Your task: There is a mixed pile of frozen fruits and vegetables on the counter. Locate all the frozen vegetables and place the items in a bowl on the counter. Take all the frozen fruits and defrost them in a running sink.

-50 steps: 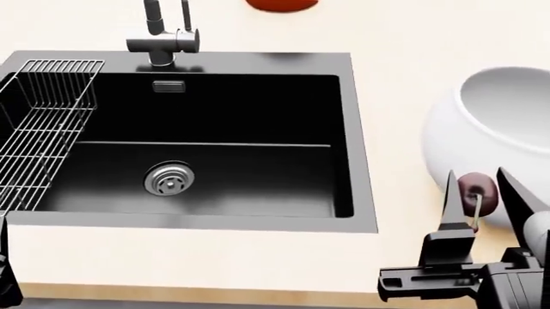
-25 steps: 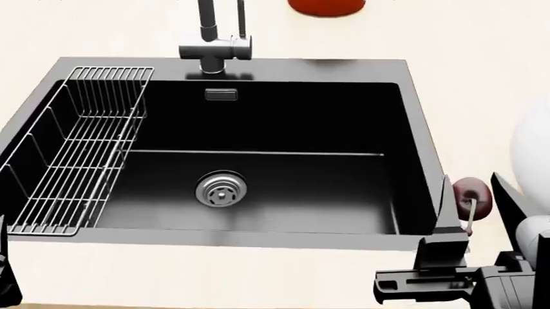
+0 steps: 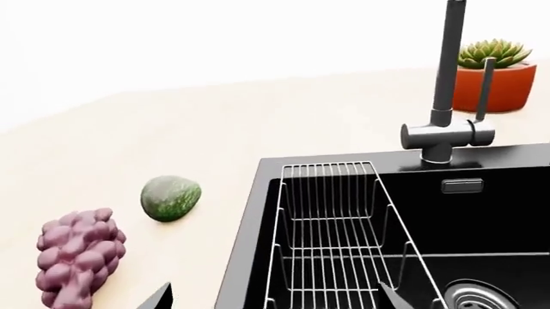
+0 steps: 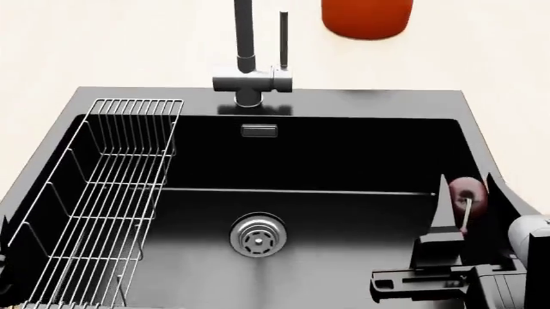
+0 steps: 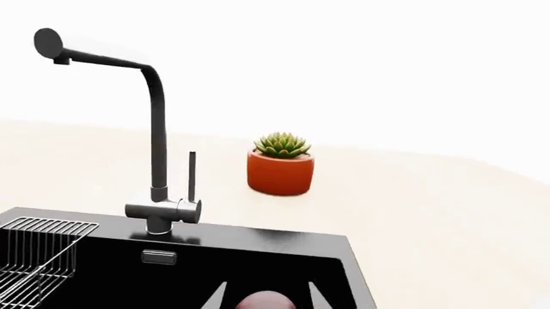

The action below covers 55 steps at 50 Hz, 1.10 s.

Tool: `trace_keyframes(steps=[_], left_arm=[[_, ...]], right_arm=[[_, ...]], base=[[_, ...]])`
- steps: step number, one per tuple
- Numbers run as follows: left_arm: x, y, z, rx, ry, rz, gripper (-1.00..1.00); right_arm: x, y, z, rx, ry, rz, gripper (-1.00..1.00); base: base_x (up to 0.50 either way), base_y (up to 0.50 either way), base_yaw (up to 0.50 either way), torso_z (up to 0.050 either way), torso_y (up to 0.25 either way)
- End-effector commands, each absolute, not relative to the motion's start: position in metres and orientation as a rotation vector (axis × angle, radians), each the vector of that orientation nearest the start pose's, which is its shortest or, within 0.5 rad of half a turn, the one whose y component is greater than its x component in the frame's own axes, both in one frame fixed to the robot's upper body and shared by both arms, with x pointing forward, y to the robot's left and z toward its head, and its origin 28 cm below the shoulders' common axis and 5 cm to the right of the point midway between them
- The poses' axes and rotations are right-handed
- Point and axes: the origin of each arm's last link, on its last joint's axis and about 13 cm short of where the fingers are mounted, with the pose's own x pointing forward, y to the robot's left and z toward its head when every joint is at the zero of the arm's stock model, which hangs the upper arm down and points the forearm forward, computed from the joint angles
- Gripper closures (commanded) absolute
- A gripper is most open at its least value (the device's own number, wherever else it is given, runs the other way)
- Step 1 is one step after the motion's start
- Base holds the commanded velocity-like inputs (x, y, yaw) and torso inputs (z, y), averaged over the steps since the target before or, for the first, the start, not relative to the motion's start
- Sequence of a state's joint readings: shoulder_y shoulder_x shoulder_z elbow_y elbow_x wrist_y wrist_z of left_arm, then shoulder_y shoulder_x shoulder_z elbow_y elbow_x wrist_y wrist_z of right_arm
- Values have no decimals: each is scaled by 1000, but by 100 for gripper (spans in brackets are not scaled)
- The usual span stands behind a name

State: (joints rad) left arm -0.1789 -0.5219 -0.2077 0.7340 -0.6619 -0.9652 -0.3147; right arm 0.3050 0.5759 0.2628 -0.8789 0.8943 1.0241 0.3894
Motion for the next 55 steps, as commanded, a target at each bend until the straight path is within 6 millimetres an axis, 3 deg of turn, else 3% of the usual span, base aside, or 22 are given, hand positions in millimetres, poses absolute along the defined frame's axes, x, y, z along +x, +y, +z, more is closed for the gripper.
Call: trace_keyframes(steps=[1, 16, 27, 33, 40, 50, 55], left_arm=[[196, 286, 162, 92, 53, 84, -100], [195, 286, 161, 93, 54, 80, -100], [195, 286, 163, 94, 53, 84, -100], [195, 286, 164, 94, 51, 88, -100], [193, 289, 165, 92, 49, 94, -100], [194, 290, 164, 89, 49, 98, -100], [195, 288, 164, 92, 50, 92, -100]], right_arm=[[187, -163, 203, -94, -119, 36, 100], [189, -161, 200, -86, -91, 58, 100], [216, -153, 197, -23, 194, 215, 100], [243, -147, 163, -52, 418, 252, 100], [274, -137, 140, 1, 535, 273, 100], [293, -134, 95, -9, 690, 276, 100], [299, -134, 85, 19, 703, 257, 100]], base=[[500, 156, 0, 0, 0], [500, 156, 0, 0, 1], [45, 14, 0, 0, 1], [0, 0, 0, 0, 0], [0, 0, 0, 0, 0], [0, 0, 0, 0, 0], [0, 0, 0, 0, 0]])
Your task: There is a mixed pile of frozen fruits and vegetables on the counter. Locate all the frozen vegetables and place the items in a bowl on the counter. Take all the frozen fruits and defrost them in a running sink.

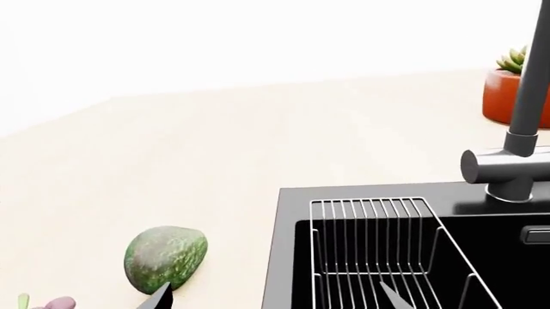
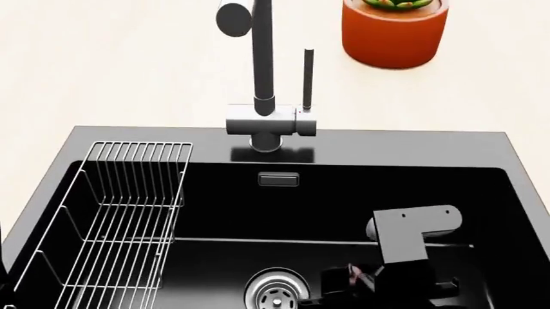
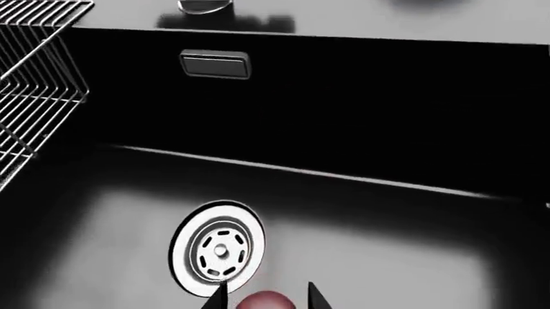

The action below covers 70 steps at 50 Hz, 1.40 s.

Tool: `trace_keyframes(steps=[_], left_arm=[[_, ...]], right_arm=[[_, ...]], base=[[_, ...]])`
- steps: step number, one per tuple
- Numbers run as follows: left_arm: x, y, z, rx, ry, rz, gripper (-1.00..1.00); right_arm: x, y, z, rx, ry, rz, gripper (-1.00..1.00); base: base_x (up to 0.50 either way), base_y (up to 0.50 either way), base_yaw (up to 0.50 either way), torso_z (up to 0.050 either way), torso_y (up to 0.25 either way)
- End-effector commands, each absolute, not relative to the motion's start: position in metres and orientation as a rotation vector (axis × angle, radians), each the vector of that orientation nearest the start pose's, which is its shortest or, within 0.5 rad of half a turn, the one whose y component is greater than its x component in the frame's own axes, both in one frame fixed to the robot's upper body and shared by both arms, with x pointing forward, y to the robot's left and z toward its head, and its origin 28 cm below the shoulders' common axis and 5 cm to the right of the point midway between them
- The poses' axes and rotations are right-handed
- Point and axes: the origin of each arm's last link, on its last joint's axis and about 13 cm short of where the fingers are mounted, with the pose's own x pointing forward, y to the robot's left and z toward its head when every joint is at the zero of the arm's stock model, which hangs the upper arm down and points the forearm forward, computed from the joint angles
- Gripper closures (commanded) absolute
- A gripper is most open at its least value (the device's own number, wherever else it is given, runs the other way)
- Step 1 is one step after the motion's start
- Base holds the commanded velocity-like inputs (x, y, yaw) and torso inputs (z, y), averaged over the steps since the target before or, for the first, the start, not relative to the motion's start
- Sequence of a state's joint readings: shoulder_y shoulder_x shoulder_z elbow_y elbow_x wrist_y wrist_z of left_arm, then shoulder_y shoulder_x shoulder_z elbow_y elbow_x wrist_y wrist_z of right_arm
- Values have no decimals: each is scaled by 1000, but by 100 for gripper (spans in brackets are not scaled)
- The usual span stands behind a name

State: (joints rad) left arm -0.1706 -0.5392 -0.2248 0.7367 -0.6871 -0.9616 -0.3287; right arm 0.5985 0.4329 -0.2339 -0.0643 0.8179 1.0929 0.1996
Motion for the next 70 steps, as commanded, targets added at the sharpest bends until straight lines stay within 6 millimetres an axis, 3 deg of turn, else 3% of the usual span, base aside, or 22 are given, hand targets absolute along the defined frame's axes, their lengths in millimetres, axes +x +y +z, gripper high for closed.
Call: trace_keyframes(steps=[1, 7, 8, 19, 29, 32, 33, 37, 38, 41, 51, 70], left_arm=[[195, 288, 163, 93, 51, 91, -100], [194, 289, 163, 93, 51, 93, -100], [194, 288, 163, 93, 51, 92, -100], [194, 287, 162, 96, 54, 83, -100], [194, 287, 162, 95, 55, 81, -100], [194, 287, 162, 93, 54, 81, -100], [195, 286, 161, 94, 56, 78, -100], [195, 284, 160, 95, 60, 70, -100], [199, 278, 154, 97, 74, 41, -100], [199, 275, 152, 102, 78, 25, -100], [199, 273, 155, 108, 64, 22, -100], [196, 275, 158, 112, 55, 30, -100]], right_arm=[[299, -135, 82, 17, 711, 256, 100], [298, -134, 86, 15, 700, 261, 100], [298, -133, 89, 8, 687, 259, -100], [287, -134, 132, 24, 523, 254, -100], [261, -133, 168, 27, 313, 238, -100], [251, -137, 180, 25, 212, 198, -100], [247, -140, 184, -54, 152, 161, -100], [230, -143, 201, 18, 71, 160, -100], [202, -149, 206, 78, -57, 99, -100], [200, -152, 203, 99, -140, 59, -100], [182, -152, 193, 42, -123, 56, -100], [180, -149, 196, 0, -112, 53, -100]], base=[[0, 0, 0, 0, 0], [0, 0, 0, 0, 0], [0, 0, 0, 0, 0], [0, 0, 0, 0, 0], [0, 0, 0, 0, 0], [0, 0, 0, 0, 0], [0, 0, 0, 0, 0], [0, 0, 0, 0, 0], [0, 0, 0, 0, 0], [0, 0, 0, 0, 0], [0, 0, 0, 0, 0], [-144, 2, 0, 0, 0]])
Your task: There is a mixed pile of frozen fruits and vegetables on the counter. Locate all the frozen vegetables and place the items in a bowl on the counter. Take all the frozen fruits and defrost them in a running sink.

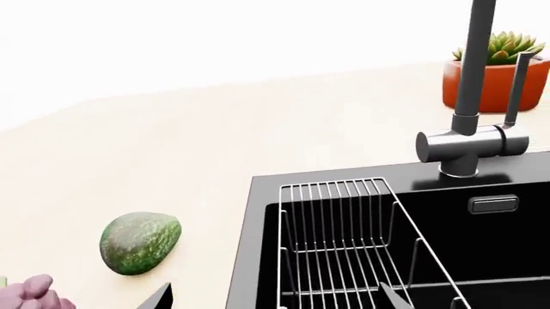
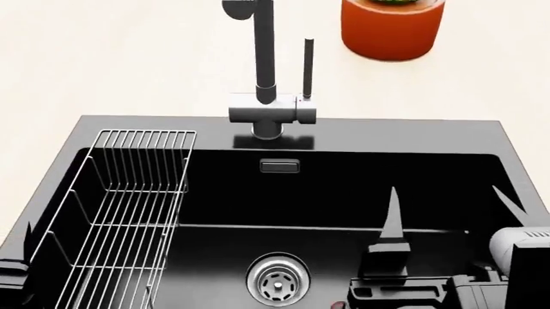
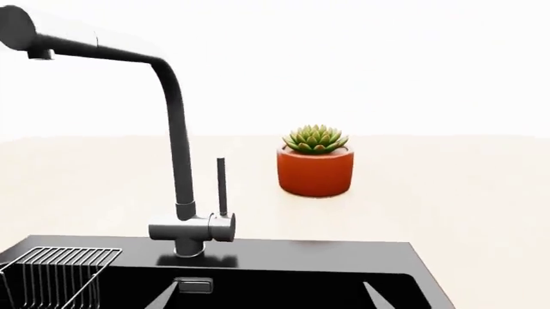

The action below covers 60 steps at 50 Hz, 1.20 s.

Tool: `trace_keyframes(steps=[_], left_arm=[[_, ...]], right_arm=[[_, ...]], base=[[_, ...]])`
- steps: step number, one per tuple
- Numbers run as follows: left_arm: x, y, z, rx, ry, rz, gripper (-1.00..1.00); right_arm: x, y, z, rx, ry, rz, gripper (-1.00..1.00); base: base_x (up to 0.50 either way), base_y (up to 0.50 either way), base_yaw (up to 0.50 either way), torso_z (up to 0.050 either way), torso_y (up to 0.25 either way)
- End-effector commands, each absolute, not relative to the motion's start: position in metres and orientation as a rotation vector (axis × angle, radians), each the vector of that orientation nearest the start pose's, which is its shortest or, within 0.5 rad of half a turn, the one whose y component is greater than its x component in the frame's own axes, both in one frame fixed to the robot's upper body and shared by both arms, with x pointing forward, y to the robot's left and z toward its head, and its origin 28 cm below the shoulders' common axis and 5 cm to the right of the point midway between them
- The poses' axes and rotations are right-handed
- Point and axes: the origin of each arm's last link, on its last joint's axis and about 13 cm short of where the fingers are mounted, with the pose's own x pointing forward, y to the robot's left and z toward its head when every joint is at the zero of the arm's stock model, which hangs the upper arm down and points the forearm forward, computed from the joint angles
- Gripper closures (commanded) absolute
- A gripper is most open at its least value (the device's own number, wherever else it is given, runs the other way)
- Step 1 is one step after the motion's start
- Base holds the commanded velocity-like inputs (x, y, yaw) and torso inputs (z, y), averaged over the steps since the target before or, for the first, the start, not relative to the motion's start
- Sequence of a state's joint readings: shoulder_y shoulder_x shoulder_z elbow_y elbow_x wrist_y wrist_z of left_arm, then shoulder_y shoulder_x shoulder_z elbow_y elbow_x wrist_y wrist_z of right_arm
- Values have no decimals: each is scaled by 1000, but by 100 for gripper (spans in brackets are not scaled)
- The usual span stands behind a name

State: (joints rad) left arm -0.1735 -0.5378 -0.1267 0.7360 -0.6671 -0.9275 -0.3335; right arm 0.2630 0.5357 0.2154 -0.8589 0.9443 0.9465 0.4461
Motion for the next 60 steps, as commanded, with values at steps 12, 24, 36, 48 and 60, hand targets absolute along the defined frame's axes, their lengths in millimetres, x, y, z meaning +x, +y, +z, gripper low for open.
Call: trace_keyframes(steps=[12, 24, 36, 48, 60], left_arm=[[196, 275, 160, 115, 51, 34, -100], [195, 275, 161, 116, 49, 37, -100], [195, 274, 159, 121, 54, 37, -100], [204, 272, 154, 139, 105, 87, -100], [208, 284, 141, 179, 157, 197, -100]], right_arm=[[183, -148, 192, -23, -104, 59, -100], [184, -148, 190, -21, -103, 63, -100], [186, -149, 189, -20, -109, 53, -100], [187, -151, 188, 9, -89, 44, -100], [186, -151, 188, 4, -84, 45, -100]], base=[[-59, 10, 0, 0, 0], [0, 413, 0, 0, 0], [70, 410, 0, 0, 0], [170, 41, 0, 0, 0], [0, 0, 0, 0, 0]])
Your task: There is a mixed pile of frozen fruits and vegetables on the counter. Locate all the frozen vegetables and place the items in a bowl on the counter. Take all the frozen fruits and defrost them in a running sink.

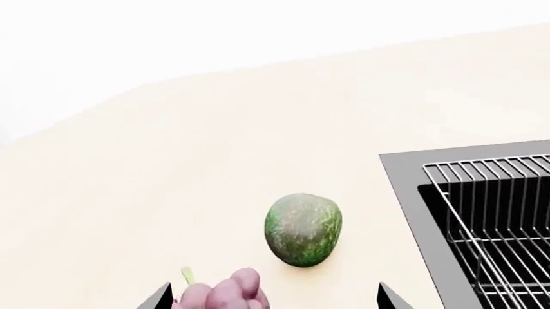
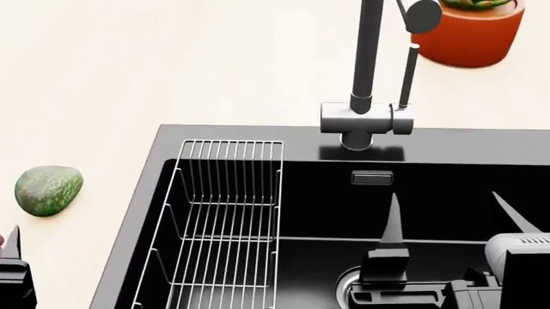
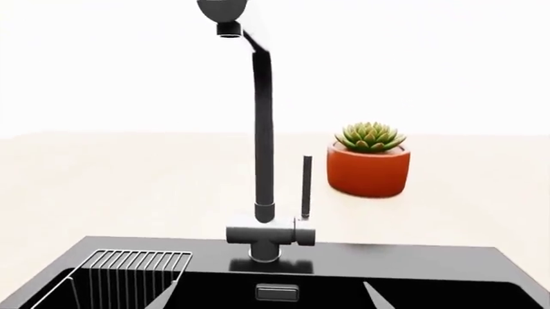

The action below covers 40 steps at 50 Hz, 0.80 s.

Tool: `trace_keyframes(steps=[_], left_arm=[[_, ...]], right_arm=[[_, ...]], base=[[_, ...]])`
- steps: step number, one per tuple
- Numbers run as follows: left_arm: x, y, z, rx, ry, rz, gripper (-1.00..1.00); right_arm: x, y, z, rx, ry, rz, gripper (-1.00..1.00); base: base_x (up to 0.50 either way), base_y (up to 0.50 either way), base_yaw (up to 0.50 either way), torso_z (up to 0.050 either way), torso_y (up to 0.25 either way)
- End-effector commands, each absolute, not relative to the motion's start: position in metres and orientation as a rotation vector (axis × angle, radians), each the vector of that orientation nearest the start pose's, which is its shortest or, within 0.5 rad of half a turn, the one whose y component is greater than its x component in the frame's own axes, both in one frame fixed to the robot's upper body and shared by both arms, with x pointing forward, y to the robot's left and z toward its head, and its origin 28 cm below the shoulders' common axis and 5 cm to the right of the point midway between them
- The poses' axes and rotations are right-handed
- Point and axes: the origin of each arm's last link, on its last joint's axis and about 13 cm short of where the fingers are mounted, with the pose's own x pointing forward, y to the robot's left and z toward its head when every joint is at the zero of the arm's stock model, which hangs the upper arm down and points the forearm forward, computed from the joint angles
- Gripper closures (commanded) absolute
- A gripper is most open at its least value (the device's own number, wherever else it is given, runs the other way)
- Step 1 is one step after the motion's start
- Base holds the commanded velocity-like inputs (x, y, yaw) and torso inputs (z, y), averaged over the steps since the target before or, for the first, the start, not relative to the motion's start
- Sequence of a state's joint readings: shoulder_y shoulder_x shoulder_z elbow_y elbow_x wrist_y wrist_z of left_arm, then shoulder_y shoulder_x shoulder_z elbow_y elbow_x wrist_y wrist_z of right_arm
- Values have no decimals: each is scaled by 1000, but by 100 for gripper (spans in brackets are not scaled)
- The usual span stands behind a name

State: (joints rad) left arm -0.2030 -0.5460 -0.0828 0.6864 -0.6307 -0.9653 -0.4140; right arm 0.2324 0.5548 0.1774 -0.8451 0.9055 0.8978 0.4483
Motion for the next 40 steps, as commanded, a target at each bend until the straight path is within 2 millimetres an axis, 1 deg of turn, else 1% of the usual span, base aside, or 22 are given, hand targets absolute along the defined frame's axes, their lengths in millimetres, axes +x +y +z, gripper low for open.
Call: trace_keyframes(steps=[1, 8, 10, 12, 15, 20, 26, 33, 40], left_arm=[[209, 284, 140, 180, 161, 200, -100], [215, 292, 129, 161, 193, 227, -100], [216, 294, 126, 129, 196, 223, -100], [217, 297, 120, 130, 213, 226, -100], [219, 298, 117, 129, 222, 230, -100], [224, 304, 117, 137, 223, 232, -100], [239, 300, 109, 120, 252, 212, -100], [251, 299, 103, 125, 283, 205, -100], [252, 302, 98, 123, 307, 208, -100]], right_arm=[[186, -151, 188, 4, -84, 45, -100], [186, -152, 187, 8, -82, 45, -100], [186, -152, 187, 9, -82, 44, -100], [187, -151, 186, 8, -80, 48, -100], [188, -150, 183, 12, -71, 51, -100], [187, -151, 184, 18, -71, 51, -100], [187, -151, 185, 22, -72, 50, -100], [186, -150, 184, 22, -68, 56, -100], [186, -150, 184, 30, -67, 62, -100]], base=[[0, 0, 0, 0, 0], [0, 0, 0, 0, 0], [0, 0, 0, 0, 0], [0, 0, 0, 0, 0], [0, 0, 0, 0, 0], [0, 0, 0, 0, 0], [0, 0, 0, 0, 0], [0, 0, 0, 0, 0], [0, 0, 0, 0, 0]])
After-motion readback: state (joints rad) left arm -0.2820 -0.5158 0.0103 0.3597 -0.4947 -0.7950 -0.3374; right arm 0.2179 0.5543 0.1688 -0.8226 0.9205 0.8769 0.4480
